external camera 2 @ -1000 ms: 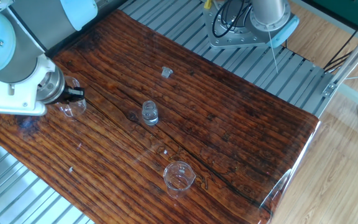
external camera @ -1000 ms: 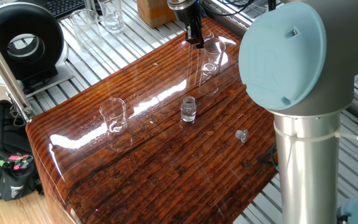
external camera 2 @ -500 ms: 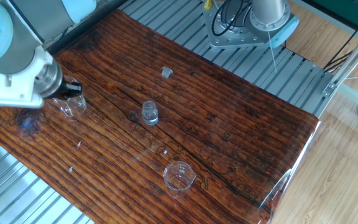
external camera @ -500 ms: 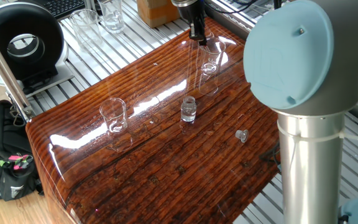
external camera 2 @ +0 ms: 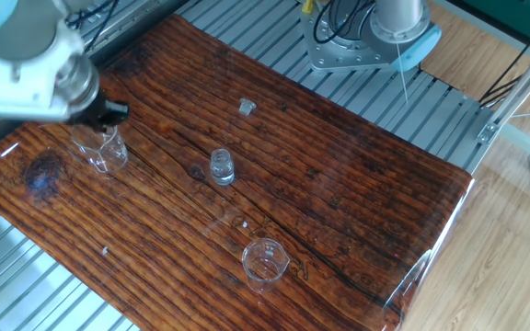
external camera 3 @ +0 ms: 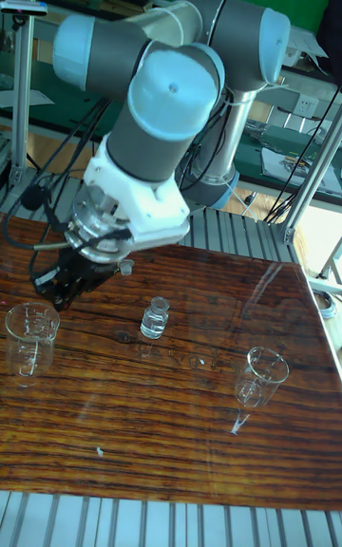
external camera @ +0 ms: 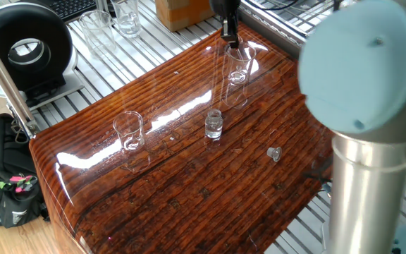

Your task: Transfer liquid using a dropper

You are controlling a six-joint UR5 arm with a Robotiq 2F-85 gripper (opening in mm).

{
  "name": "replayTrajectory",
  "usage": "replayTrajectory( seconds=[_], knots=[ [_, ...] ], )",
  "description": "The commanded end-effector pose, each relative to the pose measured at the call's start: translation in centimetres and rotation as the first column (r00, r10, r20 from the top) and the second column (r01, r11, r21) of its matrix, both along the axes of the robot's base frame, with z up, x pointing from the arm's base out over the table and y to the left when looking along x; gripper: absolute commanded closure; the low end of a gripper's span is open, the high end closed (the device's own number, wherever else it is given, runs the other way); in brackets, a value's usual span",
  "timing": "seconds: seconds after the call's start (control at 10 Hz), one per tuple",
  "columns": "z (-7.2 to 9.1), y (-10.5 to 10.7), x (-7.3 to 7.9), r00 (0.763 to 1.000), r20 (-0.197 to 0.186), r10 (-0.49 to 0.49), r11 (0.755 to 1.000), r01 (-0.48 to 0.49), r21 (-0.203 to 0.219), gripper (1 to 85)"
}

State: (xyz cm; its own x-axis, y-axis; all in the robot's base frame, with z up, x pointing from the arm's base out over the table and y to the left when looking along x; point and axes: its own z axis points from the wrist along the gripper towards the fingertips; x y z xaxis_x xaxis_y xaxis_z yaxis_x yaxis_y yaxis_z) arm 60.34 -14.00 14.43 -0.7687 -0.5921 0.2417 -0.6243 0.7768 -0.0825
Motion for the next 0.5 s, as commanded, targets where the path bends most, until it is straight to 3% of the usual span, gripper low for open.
replayTrajectory(
  seconds=[0.0,0.2,0.4],
  knots=[
    [1.8,1.0,-0.4,0.993,0.120,0.019,0.999,-0.023,0.028,83.7],
    [2.2,1.6,1.7,0.971,0.231,0.056,0.996,-0.070,0.050,83.7],
    [2.6,1.8,3.0,0.953,0.293,0.079,0.994,-0.096,0.044,83.7]
  ],
)
